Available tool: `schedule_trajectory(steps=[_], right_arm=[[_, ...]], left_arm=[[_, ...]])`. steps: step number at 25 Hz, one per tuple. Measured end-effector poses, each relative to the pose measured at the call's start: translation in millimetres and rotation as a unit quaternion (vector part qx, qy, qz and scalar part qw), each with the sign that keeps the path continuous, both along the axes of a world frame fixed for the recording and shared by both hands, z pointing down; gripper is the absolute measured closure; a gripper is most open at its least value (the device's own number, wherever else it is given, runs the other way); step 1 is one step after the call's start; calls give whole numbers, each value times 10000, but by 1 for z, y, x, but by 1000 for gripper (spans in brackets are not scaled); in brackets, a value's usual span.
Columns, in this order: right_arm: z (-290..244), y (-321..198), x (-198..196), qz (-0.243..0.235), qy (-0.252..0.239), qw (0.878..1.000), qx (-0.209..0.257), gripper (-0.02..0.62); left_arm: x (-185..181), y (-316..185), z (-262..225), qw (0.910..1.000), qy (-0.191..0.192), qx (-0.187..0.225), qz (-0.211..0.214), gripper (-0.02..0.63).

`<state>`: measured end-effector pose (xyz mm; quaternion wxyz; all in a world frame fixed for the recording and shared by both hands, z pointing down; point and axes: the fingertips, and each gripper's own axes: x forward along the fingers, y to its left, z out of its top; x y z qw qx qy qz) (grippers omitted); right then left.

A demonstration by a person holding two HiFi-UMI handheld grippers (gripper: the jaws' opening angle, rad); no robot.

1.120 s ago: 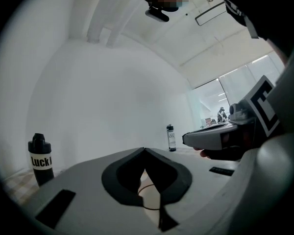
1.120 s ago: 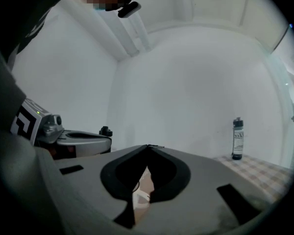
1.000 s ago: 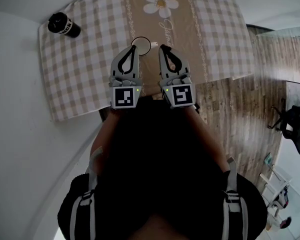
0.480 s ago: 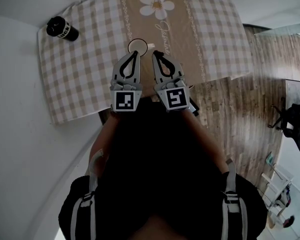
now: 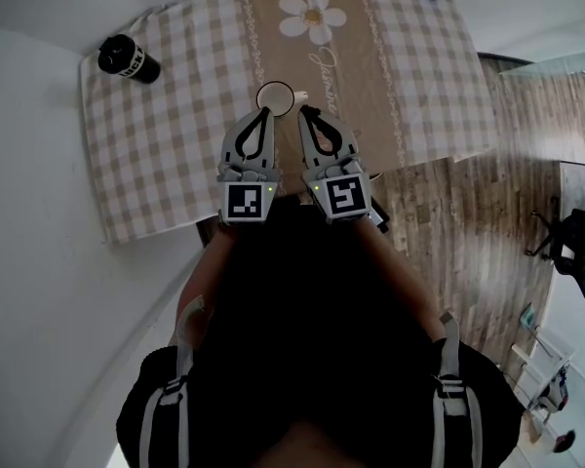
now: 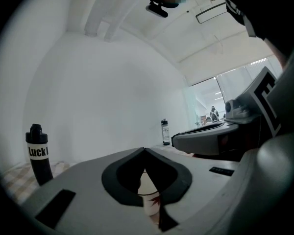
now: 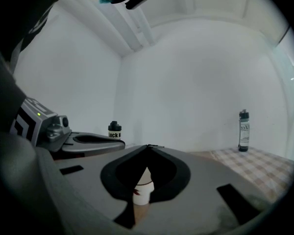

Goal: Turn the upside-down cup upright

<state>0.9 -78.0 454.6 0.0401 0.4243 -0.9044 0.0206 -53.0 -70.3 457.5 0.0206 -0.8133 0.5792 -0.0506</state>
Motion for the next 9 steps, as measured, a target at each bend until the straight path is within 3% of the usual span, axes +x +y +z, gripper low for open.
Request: schedule_trajectory(steps=[9], right_arm=[[0, -7, -4, -41, -154, 9997, -182, 591]], left_arm=[[-4, -3, 12, 9999, -31, -115, 26, 617]])
